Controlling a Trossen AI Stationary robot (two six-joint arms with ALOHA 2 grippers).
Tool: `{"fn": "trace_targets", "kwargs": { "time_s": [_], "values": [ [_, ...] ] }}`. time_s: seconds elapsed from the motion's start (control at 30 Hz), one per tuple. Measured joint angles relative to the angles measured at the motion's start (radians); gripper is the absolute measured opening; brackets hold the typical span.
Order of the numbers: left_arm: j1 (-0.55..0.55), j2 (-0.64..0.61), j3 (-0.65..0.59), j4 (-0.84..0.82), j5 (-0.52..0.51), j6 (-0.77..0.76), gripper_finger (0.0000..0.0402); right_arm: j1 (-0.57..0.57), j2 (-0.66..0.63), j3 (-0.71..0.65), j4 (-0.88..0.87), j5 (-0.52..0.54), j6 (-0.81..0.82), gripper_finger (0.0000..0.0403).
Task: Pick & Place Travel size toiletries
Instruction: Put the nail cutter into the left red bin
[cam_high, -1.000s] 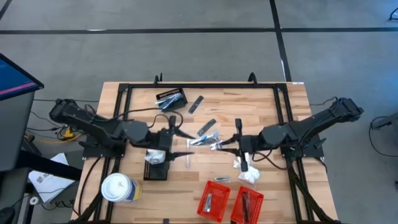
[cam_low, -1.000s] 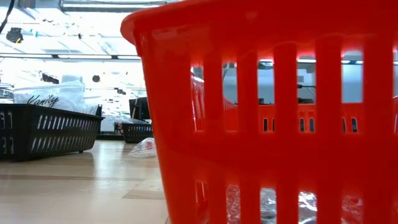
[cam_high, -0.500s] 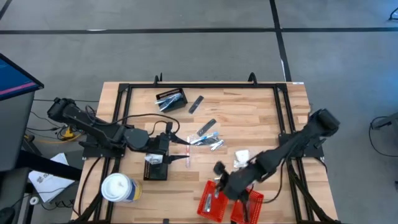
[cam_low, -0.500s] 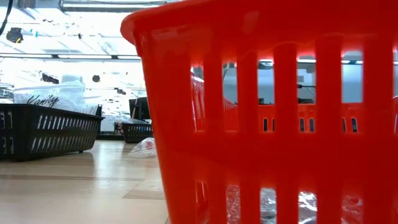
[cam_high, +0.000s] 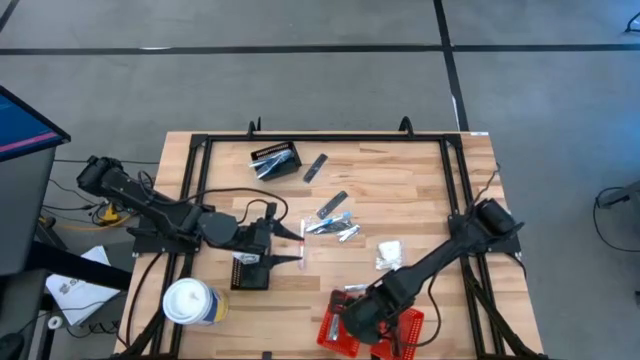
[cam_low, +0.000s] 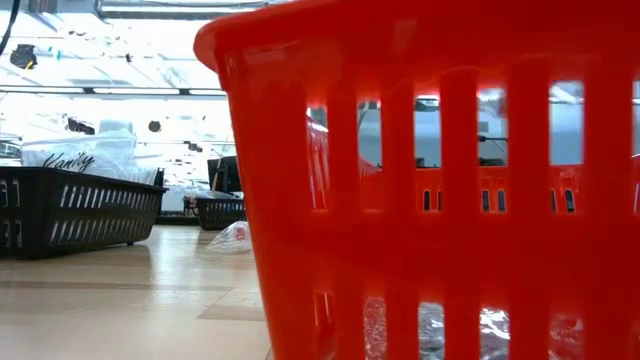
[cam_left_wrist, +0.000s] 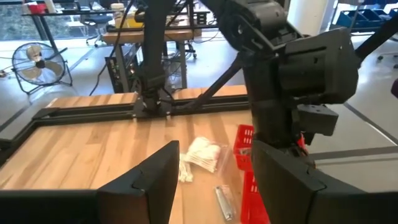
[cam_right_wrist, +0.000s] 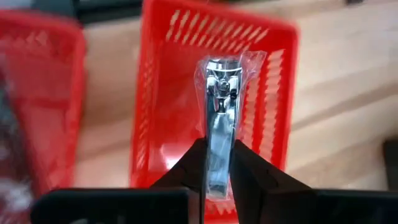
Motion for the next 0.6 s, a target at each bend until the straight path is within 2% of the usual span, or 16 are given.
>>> {"fn": "trace_targets", "kwargs": {
  "time_s": [0.2,0.47,0.6],
  "values": [
    [-0.027,0.000,0.000,0.003,0.000,-0.007,0.0186,0.002,0.002,-0.005,0.014,-0.017,0.041,0.0040],
    [-0.027,0.000,0.000,0.003,0.000,-0.001,0.0176,-0.022,0.018,-0.010,0.006,-0.100,0.096,0.0050],
    [-0.027,0.000,0.000,0.003,0.000,0.000,0.0175,-0.039,0.015,-0.061,0.077,-0.139,0.100,0.0049]
  ]
}}
